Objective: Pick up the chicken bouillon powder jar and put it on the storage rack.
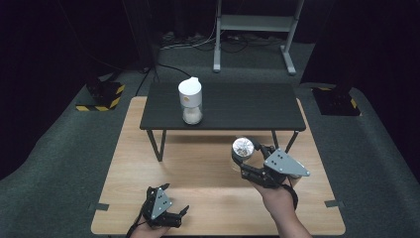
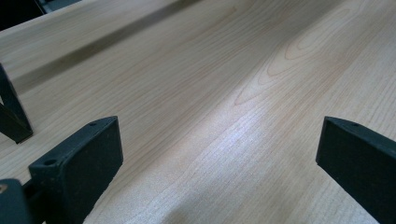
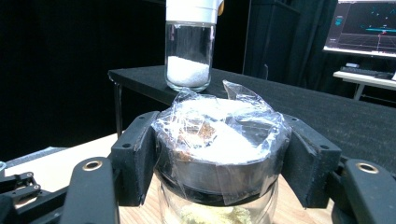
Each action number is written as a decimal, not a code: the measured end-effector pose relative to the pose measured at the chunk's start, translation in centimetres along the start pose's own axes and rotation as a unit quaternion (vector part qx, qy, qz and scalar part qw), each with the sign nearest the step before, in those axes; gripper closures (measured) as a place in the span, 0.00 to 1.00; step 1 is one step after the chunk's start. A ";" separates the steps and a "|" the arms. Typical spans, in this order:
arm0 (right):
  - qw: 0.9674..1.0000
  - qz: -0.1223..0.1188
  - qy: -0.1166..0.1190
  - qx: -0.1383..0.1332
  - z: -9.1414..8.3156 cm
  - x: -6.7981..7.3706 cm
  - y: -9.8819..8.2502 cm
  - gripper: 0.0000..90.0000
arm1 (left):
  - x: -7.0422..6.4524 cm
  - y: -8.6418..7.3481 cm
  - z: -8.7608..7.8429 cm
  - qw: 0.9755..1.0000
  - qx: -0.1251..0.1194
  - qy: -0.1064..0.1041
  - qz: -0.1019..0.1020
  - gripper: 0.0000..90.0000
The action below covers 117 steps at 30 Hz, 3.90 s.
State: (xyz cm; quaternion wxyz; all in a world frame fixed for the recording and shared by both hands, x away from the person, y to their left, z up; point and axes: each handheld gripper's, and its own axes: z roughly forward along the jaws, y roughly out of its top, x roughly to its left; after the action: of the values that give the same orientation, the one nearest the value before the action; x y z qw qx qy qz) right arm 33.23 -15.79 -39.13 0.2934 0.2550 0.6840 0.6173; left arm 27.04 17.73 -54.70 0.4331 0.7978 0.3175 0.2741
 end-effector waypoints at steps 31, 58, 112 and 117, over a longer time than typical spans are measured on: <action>1.000 0.002 -0.014 -0.024 1.1 -1.2 3.8 0.38 | 0.2 0.0 0.0 1.000 -0.001 -0.004 -0.007 0.01; 0.999 -0.003 -0.026 -0.048 2.8 -1.9 6.4 0.38 | 0.3 -0.1 -0.1 1.000 -0.005 -0.009 -0.011 0.01; 0.996 -0.009 -0.055 -0.063 9.2 -3.2 7.9 0.38 | 0.4 -0.1 -0.1 1.000 -0.003 -0.015 -0.015 0.01; 0.996 -0.010 -0.057 -0.061 9.7 -3.2 7.8 0.38 | 0.5 -0.1 -0.1 1.000 -0.005 -0.016 -0.018 0.01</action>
State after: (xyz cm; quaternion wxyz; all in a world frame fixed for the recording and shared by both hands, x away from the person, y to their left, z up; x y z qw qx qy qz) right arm 42.31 -10.49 -31.73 0.3529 0.2648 0.6293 0.6398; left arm 27.24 18.20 -54.64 0.4473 0.7939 0.3233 0.2552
